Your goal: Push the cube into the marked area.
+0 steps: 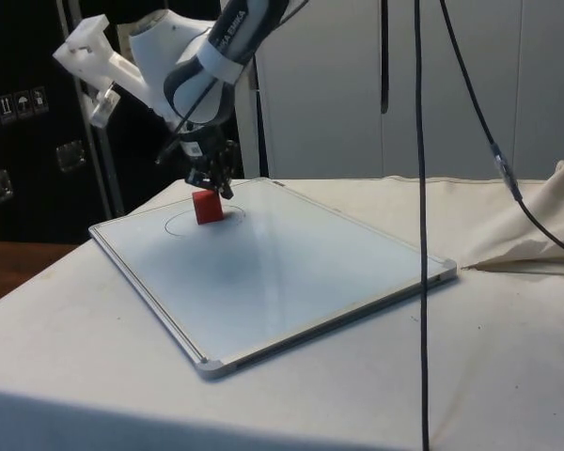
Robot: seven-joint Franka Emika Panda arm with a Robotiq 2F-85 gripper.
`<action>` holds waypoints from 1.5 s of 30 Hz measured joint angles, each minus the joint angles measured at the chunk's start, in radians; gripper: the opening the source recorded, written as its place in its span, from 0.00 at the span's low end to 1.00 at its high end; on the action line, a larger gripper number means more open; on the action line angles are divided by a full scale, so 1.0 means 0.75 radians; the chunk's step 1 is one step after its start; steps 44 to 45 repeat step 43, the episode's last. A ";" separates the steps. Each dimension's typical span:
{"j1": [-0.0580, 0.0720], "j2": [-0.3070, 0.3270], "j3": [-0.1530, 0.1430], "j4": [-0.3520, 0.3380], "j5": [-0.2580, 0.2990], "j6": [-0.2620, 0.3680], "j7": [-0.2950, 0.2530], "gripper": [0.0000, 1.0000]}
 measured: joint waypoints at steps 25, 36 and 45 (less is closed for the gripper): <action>0.005 -0.159 -0.005 -0.063 0.043 -0.092 0.016 0.00; 0.049 -0.308 0.007 -0.156 -0.001 -0.155 0.043 0.00; 0.068 -0.343 0.017 -0.153 -0.019 -0.189 0.048 0.00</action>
